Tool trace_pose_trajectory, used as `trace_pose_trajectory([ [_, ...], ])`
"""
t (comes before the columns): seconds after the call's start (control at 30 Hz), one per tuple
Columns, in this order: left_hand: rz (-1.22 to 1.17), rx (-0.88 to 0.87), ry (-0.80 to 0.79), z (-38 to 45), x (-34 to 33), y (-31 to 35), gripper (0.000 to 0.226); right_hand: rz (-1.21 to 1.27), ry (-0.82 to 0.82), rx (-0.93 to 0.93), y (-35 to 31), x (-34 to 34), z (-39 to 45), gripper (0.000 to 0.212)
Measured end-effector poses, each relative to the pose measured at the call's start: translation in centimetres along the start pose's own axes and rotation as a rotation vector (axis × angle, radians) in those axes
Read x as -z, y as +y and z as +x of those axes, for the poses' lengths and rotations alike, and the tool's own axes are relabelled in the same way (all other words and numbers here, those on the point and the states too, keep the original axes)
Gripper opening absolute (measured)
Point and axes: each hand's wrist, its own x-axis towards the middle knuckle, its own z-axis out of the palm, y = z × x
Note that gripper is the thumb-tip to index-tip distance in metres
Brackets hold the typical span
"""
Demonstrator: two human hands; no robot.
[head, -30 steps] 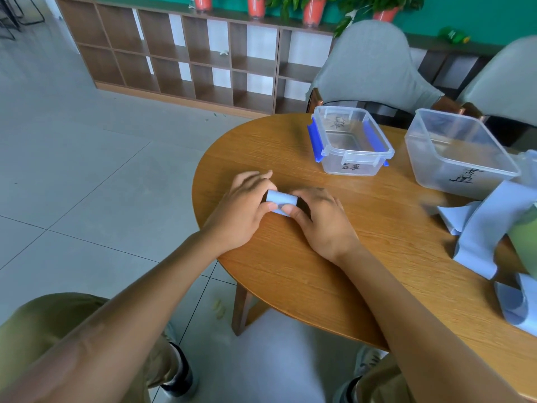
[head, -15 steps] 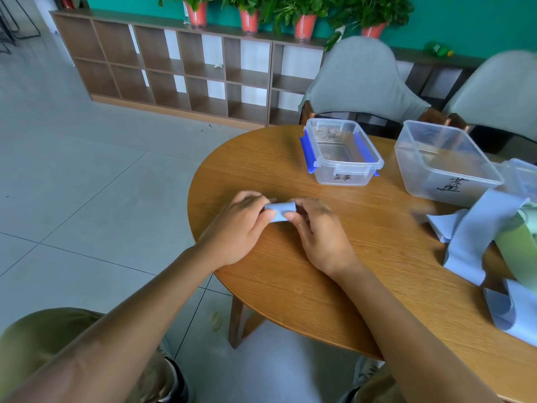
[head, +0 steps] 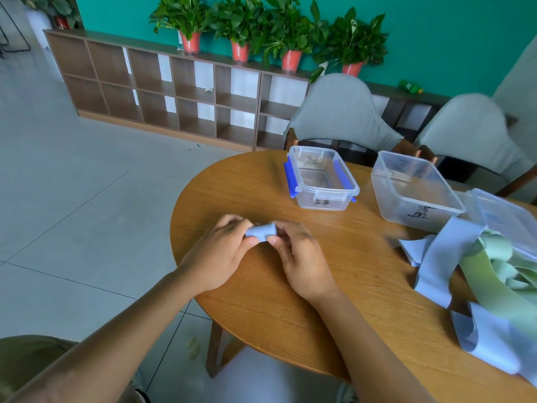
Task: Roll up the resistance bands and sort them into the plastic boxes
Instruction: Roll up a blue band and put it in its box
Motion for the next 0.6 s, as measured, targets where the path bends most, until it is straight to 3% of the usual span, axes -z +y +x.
trace_pose_trajectory([
  [0.13, 0.023, -0.015, -0.015, 0.0, 0.1, 0.2, 0.051, -0.085, 0.038, 0.024, 0.1, -0.1, 0.1, 0.019],
  [0.37, 0.095, -0.040, -0.021, 0.1, -0.2, 0.0, 0.060, -0.073, 0.086, -0.103, 0.7, 1.0, 0.2, 0.021],
  [0.6, 0.083, -0.042, -0.029, 0.1, -0.2, -0.1, 0.055, -0.135, 0.070, -0.185, 2.1, 6.6, -0.1, 0.017],
])
